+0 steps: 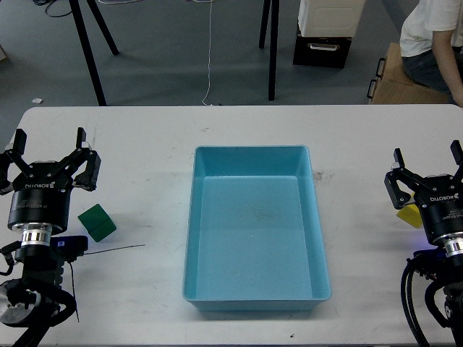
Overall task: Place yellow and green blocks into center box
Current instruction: 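Move the right gripper out and above the yellow cube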
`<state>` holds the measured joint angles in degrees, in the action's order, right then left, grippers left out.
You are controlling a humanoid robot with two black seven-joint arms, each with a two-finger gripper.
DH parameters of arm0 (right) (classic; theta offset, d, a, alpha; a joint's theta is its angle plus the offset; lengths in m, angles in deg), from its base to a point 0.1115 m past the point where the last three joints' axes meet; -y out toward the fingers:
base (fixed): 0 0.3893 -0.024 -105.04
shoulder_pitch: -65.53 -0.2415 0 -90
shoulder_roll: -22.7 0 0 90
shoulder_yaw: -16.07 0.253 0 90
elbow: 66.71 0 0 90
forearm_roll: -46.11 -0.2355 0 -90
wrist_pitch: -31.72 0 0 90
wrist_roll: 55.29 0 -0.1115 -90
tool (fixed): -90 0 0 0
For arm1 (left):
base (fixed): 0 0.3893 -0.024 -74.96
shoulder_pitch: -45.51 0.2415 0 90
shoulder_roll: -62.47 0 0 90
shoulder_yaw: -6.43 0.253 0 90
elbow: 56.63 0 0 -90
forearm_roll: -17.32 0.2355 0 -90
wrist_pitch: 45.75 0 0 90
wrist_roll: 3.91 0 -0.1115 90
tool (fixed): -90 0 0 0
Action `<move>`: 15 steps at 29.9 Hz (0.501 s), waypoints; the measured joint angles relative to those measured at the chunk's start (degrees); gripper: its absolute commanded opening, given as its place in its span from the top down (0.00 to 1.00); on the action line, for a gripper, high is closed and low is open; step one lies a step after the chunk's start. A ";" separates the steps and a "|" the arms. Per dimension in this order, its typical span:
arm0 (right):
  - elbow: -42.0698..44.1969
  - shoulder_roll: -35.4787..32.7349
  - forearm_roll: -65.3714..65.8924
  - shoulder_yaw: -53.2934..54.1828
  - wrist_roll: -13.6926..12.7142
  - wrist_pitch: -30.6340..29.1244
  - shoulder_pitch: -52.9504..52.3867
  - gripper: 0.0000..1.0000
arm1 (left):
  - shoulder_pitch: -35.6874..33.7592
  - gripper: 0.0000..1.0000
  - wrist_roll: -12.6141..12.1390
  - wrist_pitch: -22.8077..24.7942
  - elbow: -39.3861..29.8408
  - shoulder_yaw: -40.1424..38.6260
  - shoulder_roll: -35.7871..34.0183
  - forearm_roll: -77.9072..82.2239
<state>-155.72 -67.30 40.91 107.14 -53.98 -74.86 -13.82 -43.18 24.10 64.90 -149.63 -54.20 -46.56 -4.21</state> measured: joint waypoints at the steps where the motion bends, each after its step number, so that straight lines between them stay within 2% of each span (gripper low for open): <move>1: 0.05 0.00 -0.05 0.03 0.05 -0.18 0.05 0.02 | 0.03 0.00 0.00 0.07 0.00 0.00 0.02 0.00; 9: 0.62 0.00 4.21 2.22 0.19 -0.79 -1.20 0.02 | 0.04 0.00 0.00 -0.56 1.52 0.07 -0.02 0.01; 11: 0.62 -1.45 12.00 2.55 0.24 -0.98 -3.60 0.02 | -0.04 0.00 0.00 -0.58 1.81 0.08 -0.04 0.01; 15: 0.73 -8.77 36.31 2.67 1.64 -0.53 -10.87 0.02 | -0.08 0.00 0.00 -0.60 2.02 0.08 -0.06 0.01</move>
<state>-154.99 -76.07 77.22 109.81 -52.33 -75.40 -24.69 -43.26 24.10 64.30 -147.61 -54.12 -46.61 -4.21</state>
